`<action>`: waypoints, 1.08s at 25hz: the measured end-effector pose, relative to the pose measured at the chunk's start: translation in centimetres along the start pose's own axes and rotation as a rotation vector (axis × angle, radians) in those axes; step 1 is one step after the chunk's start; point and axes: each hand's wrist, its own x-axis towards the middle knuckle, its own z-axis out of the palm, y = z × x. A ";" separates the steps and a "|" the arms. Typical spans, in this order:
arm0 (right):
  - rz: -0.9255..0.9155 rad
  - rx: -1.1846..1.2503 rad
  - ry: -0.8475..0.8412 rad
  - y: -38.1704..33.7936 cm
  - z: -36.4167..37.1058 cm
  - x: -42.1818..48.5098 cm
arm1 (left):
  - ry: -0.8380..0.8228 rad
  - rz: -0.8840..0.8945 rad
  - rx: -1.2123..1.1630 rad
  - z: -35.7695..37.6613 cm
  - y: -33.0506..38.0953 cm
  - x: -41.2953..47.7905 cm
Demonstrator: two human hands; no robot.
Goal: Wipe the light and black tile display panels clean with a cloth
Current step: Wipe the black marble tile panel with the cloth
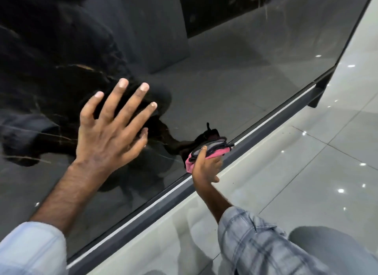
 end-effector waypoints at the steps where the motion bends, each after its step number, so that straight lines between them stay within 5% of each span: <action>1: 0.055 0.011 -0.034 0.4 0.1 0.4 | -0.002 -0.007 0.030 0.0 0.2 0.0; 19: 0.318 0.386 -0.290 -1.0 -1.9 1.8 | -0.254 -0.025 0.109 -1.5 0.6 -0.3; 27: -0.430 0.054 -0.117 -10.1 -4.5 -2.4 | -0.245 -0.094 -0.009 -1.3 1.7 0.2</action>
